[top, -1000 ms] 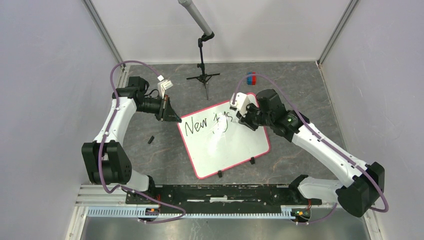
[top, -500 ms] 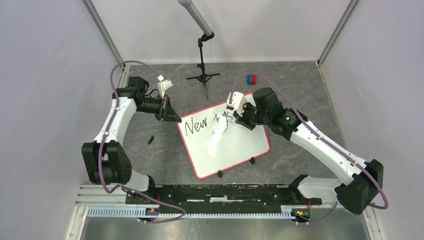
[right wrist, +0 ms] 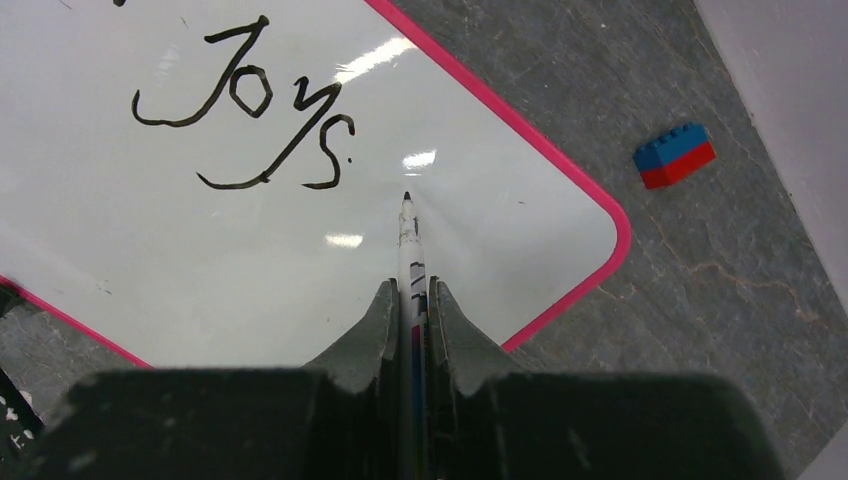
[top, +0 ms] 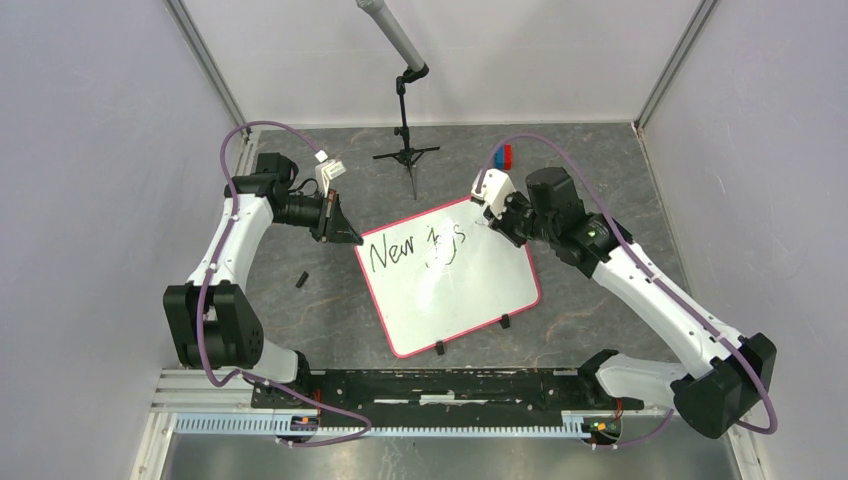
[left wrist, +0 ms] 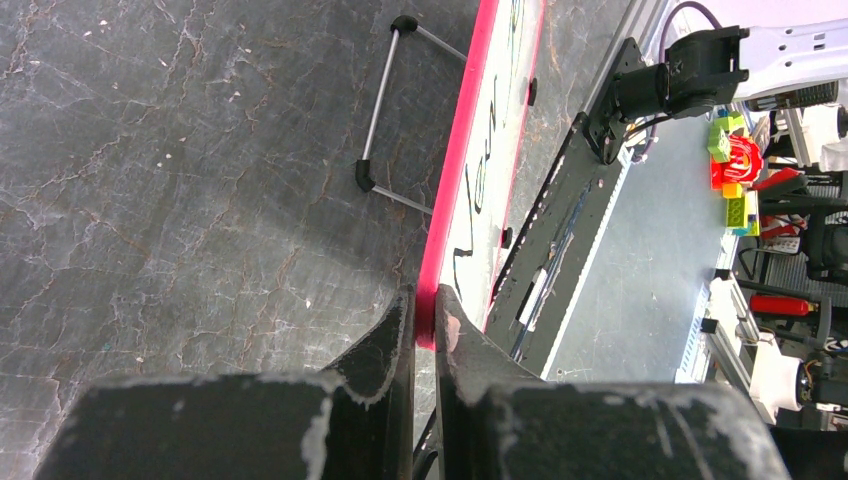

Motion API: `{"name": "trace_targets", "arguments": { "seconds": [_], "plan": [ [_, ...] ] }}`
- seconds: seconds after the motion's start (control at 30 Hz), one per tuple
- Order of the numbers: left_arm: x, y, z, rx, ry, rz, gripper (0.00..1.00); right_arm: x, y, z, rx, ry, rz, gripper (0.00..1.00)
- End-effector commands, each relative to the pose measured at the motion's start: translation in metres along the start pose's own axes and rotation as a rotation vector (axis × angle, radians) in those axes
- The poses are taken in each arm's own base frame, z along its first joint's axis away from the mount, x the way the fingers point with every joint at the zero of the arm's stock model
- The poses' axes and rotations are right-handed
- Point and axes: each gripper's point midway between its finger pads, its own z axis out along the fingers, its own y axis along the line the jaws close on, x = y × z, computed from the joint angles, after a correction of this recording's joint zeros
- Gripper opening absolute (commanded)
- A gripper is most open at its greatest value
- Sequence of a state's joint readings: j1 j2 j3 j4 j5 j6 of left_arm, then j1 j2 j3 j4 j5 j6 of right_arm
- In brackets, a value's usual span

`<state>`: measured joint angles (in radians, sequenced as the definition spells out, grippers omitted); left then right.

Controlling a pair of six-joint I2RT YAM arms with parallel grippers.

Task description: Write a sentence on the whiteboard

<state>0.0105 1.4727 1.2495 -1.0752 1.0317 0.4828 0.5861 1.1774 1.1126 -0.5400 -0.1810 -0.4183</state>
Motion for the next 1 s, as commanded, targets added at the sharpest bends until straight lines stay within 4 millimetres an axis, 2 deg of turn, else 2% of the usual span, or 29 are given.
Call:
{"name": "trace_targets", "arguments": {
  "seconds": [0.0, 0.23, 0.43, 0.8, 0.97],
  "plan": [
    [0.006, -0.003, 0.007, 0.013, 0.032, 0.030, 0.02, -0.017, -0.015, -0.003, 0.050, -0.039, -0.022, 0.00],
    [0.006, -0.003, 0.007, 0.013, 0.032, 0.029, 0.03, -0.015, -0.017, 0.000, 0.053, -0.028, -0.030, 0.00],
    [0.006, -0.003, 0.007, 0.012, 0.032, 0.030, 0.02, -0.005, -0.022, 0.004, 0.071, 0.003, -0.033, 0.00],
    [0.005, -0.002, 0.007, 0.015, 0.032, 0.027, 0.03, 0.017, -0.044, -0.005, 0.131, 0.056, -0.023, 0.00],
    [0.006, -0.002, 0.008, 0.015, 0.033, 0.025, 0.02, 0.007, -0.045, -0.009, 0.119, 0.023, -0.019, 0.00]
  ]
}}
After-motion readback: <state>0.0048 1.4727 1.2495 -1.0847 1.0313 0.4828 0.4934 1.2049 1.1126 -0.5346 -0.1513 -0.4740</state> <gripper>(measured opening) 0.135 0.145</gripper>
